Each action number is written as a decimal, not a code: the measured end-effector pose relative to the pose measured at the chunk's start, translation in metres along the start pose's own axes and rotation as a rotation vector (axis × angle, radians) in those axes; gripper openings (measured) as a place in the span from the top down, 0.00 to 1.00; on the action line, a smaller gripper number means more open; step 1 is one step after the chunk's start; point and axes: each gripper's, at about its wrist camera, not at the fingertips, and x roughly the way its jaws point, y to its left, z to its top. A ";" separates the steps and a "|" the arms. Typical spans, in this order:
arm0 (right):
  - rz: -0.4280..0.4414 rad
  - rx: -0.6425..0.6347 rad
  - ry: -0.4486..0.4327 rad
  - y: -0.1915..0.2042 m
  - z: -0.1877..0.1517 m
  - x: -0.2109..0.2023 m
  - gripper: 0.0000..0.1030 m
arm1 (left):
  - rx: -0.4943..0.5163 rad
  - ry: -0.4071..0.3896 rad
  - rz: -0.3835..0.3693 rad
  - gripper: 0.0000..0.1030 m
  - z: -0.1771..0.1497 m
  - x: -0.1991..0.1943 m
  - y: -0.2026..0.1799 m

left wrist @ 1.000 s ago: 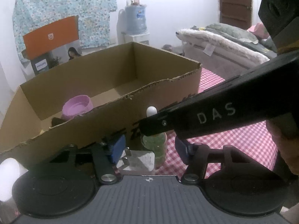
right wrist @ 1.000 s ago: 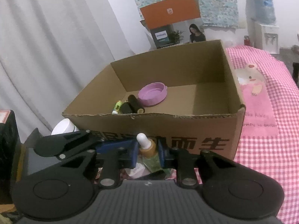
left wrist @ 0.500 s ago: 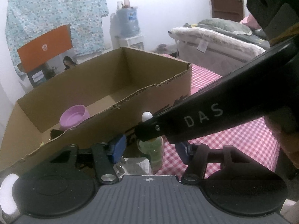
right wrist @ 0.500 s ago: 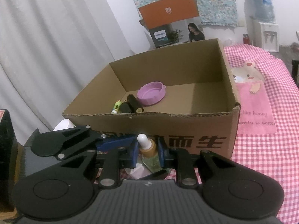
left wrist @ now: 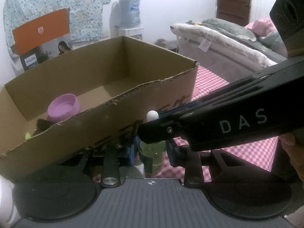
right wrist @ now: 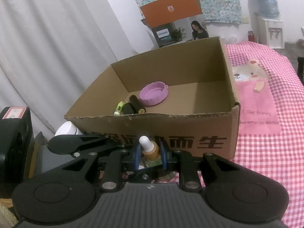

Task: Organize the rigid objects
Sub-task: 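Lift the green dropper bottle into the box and open the right tool, then bring the right tool back over the table toward the white charger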

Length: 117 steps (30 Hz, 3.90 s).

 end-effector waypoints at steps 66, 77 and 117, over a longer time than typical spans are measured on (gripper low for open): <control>0.036 -0.303 -0.101 0.037 0.086 -0.070 0.77 | -0.023 -0.182 0.018 0.69 0.073 -0.042 0.009; 0.118 -0.188 0.099 -0.022 0.175 0.050 0.78 | -0.238 -0.024 0.047 0.69 0.116 0.033 0.084; 0.189 -0.060 0.008 -0.030 0.165 0.003 0.44 | -0.199 -0.051 0.064 0.02 0.095 -0.043 0.064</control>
